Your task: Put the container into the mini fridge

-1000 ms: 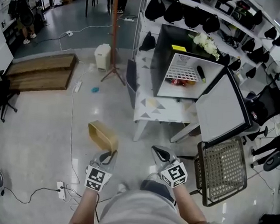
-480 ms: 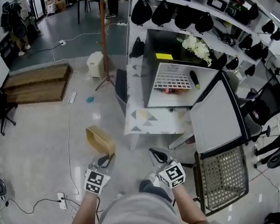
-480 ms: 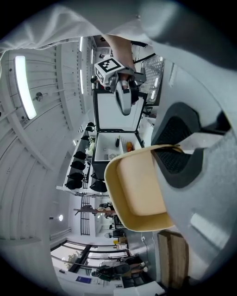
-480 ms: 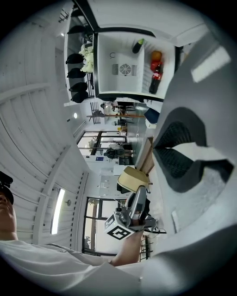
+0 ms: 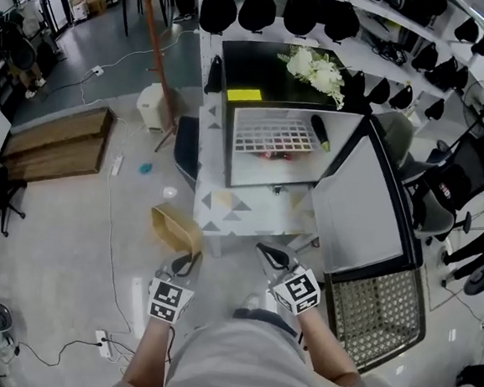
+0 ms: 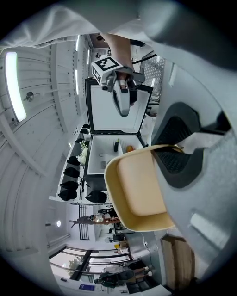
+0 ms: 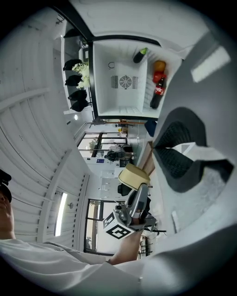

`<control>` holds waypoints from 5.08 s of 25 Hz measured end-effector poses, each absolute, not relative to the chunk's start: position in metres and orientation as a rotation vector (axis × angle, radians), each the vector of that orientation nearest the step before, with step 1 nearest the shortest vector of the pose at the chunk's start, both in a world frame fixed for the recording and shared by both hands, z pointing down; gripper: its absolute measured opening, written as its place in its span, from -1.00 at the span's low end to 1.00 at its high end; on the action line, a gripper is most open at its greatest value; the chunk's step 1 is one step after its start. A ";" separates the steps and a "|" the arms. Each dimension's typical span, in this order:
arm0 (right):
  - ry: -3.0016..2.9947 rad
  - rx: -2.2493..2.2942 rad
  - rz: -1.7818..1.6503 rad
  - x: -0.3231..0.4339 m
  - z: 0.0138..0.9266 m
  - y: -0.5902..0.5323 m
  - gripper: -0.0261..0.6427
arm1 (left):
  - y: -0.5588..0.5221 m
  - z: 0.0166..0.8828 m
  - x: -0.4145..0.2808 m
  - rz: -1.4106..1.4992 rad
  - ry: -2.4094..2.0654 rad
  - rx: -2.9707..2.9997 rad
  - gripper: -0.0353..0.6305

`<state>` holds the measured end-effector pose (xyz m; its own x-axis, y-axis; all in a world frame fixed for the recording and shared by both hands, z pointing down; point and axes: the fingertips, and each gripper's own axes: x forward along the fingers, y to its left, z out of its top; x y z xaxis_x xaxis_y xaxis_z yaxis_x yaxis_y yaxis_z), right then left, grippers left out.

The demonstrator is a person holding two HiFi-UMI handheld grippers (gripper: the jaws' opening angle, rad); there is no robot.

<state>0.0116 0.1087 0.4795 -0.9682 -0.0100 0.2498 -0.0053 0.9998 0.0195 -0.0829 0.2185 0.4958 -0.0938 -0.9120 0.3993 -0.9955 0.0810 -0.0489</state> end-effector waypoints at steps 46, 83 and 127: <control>-2.626 0.788 0.160 0.073 0.517 -0.103 -0.91 | -0.105 0.620 -0.069 0.826 -1.443 2.119 -0.84; -2.479 1.055 0.160 0.091 0.514 -0.105 -0.91 | -0.195 0.655 -0.114 0.781 -1.451 2.016 -0.70; -2.457 1.109 0.169 0.108 0.513 -0.096 -0.91 | -0.183 0.697 -0.093 1.332 -1.355 2.164 -0.60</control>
<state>0.1075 -0.0960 0.5126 -0.5835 -0.6846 0.4369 -0.7381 0.6714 0.0665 -0.0932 -0.1832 0.6966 0.1440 -0.5755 0.8050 -0.8150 -0.5304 -0.2334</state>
